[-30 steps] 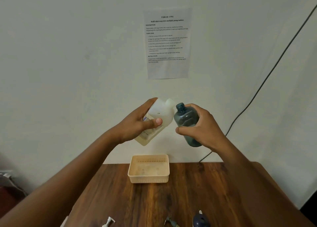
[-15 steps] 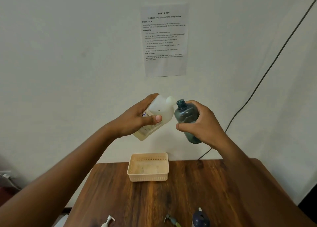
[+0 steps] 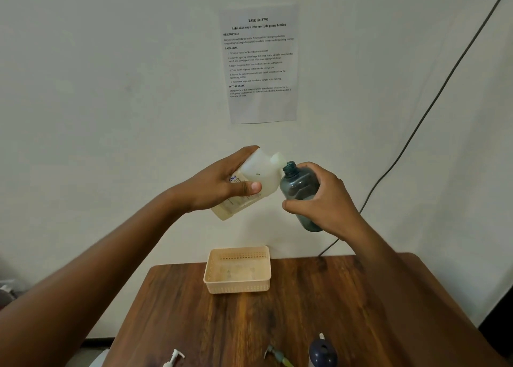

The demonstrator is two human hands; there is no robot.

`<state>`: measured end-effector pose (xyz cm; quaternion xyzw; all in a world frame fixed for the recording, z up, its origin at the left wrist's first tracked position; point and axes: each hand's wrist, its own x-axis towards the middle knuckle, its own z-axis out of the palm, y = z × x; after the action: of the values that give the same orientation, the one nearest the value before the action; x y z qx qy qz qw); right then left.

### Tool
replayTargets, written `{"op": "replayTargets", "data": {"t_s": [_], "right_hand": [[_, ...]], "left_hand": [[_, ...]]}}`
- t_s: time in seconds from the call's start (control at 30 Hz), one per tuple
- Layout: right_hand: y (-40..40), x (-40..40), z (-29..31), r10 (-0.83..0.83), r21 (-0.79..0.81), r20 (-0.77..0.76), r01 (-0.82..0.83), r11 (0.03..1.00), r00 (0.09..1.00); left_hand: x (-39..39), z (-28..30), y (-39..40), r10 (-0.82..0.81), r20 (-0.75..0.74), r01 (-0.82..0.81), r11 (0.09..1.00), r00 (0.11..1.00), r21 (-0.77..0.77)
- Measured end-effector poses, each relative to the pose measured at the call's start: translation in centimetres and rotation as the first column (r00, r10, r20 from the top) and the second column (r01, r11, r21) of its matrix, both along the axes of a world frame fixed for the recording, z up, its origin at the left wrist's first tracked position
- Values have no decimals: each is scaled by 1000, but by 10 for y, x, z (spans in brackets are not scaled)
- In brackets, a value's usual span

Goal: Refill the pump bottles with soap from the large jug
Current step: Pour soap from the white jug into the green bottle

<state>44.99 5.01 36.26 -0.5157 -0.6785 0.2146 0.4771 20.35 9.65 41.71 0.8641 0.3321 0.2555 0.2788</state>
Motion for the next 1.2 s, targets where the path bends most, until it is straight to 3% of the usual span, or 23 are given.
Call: {"op": "replayTargets", "data": {"t_s": [0.2,1.2], "right_hand": [[-1,-2,1,-24,33,-42,26,999,999],[-3,-2,-4,-49,67,-116,57,996,992]], "left_hand": [[2,14,4,11,-91,-8,999,996,32],[7,54,13,-52,-269,78,993,962,85]]}}
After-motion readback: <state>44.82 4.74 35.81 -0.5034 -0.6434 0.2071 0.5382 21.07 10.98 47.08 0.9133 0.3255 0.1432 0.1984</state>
